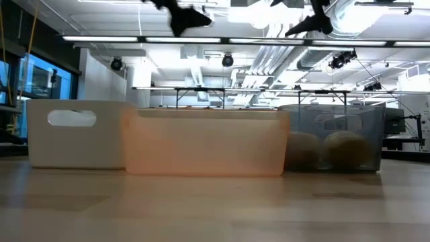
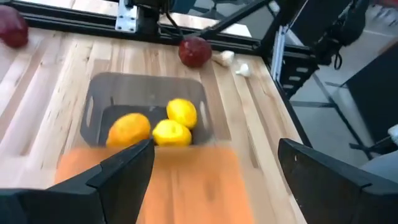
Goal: Sort produce into baskets
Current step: Put the yellow lemon into the black bin
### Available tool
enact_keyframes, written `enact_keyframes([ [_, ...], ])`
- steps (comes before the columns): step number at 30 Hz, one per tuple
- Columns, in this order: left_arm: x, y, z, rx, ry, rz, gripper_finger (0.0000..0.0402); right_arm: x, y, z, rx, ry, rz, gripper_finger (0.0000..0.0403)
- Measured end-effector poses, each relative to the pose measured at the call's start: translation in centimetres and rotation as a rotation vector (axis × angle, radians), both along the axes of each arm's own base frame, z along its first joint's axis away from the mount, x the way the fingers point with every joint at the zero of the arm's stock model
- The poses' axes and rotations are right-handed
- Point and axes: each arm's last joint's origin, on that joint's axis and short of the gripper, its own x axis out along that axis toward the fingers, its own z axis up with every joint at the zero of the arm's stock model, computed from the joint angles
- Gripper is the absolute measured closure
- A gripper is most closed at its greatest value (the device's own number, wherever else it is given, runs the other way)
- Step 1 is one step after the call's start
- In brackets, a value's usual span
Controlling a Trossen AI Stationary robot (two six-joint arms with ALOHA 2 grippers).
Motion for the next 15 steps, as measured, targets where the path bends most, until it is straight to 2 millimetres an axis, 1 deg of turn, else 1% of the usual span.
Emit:
enact_keyframes([
  [2, -2.0, -1.3, -0.2, 0.016, -0.009, 0.018, 0.0073, 0.3, 0.7, 0.1, 0.006, -0.018, -0.005, 0.0029],
  [5, -4.7, -3.1, -1.8, -0.036, 0.013, 0.107, 0.0073, 0.7, 1.8, 0.1, 0.016, -0.031, -0.025, 0.0029],
  [7, -6.5, -4.1, -3.4, -0.137, 0.068, 0.185, 0.0073, 1.0, 2.4, 0.0, 0.015, -0.032, -0.034, 0.0029],
  [10, -8.8, -5.4, -5.3, -0.320, 0.154, 0.257, 0.0073, 1.5, 3.3, -0.4, 0.004, -0.014, -0.020, 0.0029],
  [13, -10.4, -6.4, -6.6, -0.513, 0.247, 0.296, 0.0073, 2.3, 3.9, -0.9, -0.004, 0.015, -0.006, 0.0029],
  [15, -11.1, -6.9, -7.2, -0.590, 0.304, 0.280, 0.0073, 3.0, 4.2, -1.4, -0.005, 0.038, 0.006, 0.0029],
])
